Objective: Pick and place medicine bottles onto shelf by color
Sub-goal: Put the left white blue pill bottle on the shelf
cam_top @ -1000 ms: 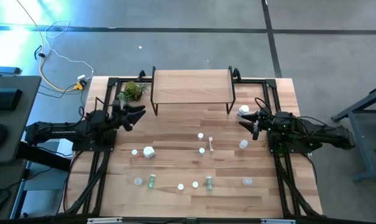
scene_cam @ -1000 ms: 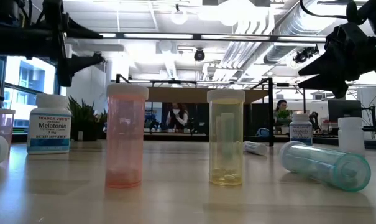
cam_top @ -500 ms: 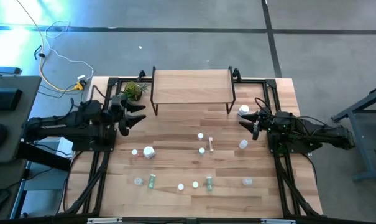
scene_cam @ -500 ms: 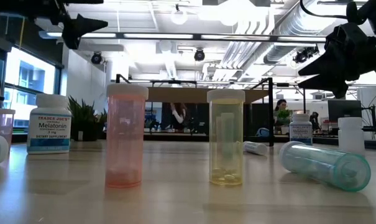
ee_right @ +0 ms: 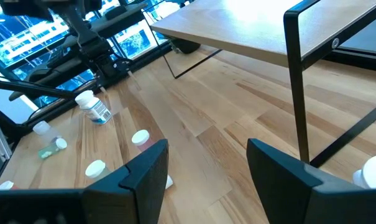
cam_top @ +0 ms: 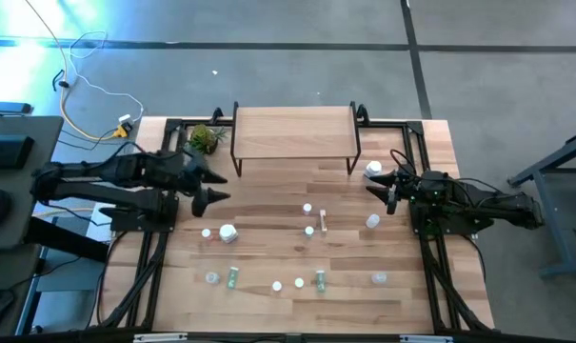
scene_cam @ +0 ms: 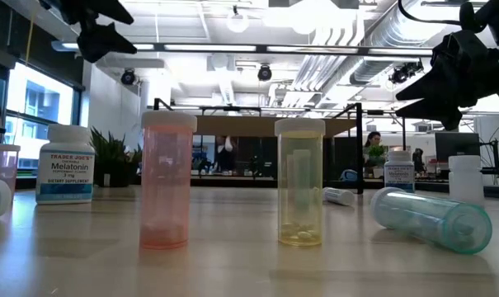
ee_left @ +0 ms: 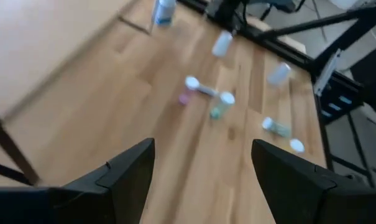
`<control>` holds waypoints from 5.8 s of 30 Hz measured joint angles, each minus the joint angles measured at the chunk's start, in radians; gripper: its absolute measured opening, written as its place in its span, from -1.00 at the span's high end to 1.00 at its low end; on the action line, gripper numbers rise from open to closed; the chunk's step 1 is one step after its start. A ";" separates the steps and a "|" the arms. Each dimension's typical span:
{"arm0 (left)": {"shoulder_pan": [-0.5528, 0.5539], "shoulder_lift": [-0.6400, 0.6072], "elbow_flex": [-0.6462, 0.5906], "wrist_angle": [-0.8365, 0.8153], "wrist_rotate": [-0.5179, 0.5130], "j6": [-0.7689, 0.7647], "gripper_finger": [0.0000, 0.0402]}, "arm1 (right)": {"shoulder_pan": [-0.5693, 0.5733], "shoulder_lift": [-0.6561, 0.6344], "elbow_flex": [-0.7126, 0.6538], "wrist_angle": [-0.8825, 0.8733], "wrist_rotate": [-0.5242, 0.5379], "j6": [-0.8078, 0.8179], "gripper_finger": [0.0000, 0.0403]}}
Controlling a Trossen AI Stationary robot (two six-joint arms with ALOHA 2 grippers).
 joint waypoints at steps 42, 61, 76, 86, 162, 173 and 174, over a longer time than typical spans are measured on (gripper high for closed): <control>-0.400 0.466 -0.001 -0.125 -0.146 -0.247 -0.28 | 0.000 0.000 0.000 -0.001 0.000 0.000 -0.04; -0.399 0.563 -0.001 -0.129 -0.154 -0.252 -0.02 | 0.000 0.000 0.000 -0.004 0.000 0.000 -0.04; -0.379 0.558 0.092 -0.149 -0.117 -0.171 0.13 | 0.000 0.000 0.000 -0.005 0.000 0.000 -0.04; -0.187 0.558 0.379 -0.310 -0.149 0.128 0.15 | 0.000 0.000 0.000 -0.005 0.000 0.000 -0.04; 0.685 1.074 1.149 -0.733 0.140 1.265 0.15 | 0.000 0.000 0.000 -0.005 0.000 0.000 -0.04; 0.682 1.092 1.149 -0.760 0.107 1.265 0.15 | 0.000 0.000 0.000 -0.005 0.000 0.000 -0.04; 0.682 1.092 1.149 -0.760 0.108 1.265 0.15 | 0.000 0.000 0.000 -0.005 0.000 0.000 -0.04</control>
